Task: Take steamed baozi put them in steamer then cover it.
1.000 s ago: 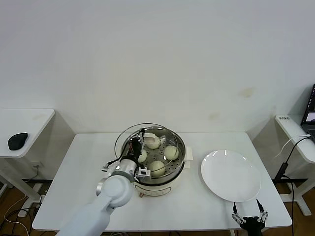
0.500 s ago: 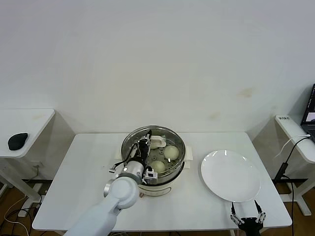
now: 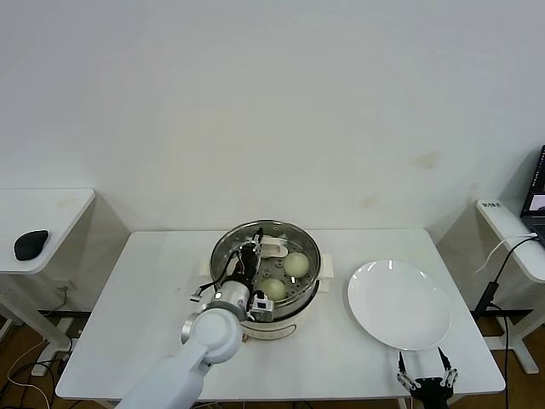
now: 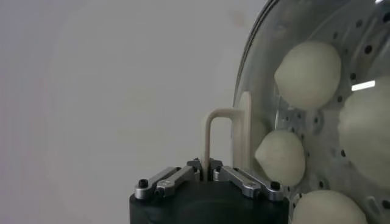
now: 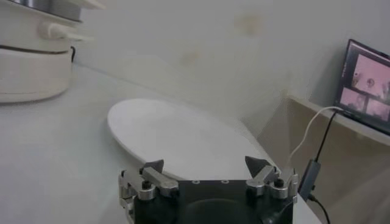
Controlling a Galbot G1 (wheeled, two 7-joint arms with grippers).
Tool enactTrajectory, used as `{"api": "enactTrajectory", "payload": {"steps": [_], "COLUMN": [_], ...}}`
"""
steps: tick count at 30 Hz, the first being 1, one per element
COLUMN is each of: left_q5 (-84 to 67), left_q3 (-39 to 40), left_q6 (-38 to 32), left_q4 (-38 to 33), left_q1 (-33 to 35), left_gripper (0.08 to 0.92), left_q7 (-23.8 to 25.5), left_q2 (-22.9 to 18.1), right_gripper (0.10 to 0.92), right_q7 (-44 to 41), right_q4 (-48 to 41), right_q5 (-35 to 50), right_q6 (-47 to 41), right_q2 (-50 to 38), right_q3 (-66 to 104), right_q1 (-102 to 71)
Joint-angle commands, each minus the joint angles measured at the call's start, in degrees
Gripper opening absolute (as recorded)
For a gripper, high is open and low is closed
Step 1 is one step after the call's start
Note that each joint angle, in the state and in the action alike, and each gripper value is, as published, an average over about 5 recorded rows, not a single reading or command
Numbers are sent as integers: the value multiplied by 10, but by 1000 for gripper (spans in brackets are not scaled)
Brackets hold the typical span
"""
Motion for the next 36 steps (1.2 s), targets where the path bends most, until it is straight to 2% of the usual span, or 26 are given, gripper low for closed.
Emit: {"api": "enactTrajectory", "payload": {"steps": [1, 5, 8, 17, 26, 29, 33, 36], "left_q5": [2, 8, 12, 2, -101, -188, -335, -492], "left_q3": [-3, -6, -9, -31, -100, -128, -187, -247], "left_q6": [-5, -9, -12, -12, -17, -16, -32, -116], "left_q4": [3, 4, 2, -51, -184, -236, -290, -299], "left_q1": [3, 5, 7, 39, 160, 212, 310, 389], "left_gripper": [147, 147, 177, 429, 688, 770, 817, 822], "left_q7": [-6, -10, -13, -13, -39, -69, -139, -213], "left_q2": [-5, -7, -6, 17, 75, 99, 110, 97], "right_gripper": [823, 823, 823, 823, 823, 823, 823, 823], "right_q7": [-1, -1, -1, -2, -2, -2, -2, -4], "right_q4": [-1, -1, -1, -3, -4, -5, -4, 0], "right_q5": [-1, 0, 0, -1, 0, 1, 4, 12], "right_q6": [0, 0, 1, 1, 1, 1, 1, 2], "right_q2": [-1, -2, -2, -3, -5, -7, -11, -16], "right_q3": [-1, -1, -1, -2, -4, -6, -10, -13], "right_q1": [0, 0, 0, 1, 1, 1, 1, -1]}}
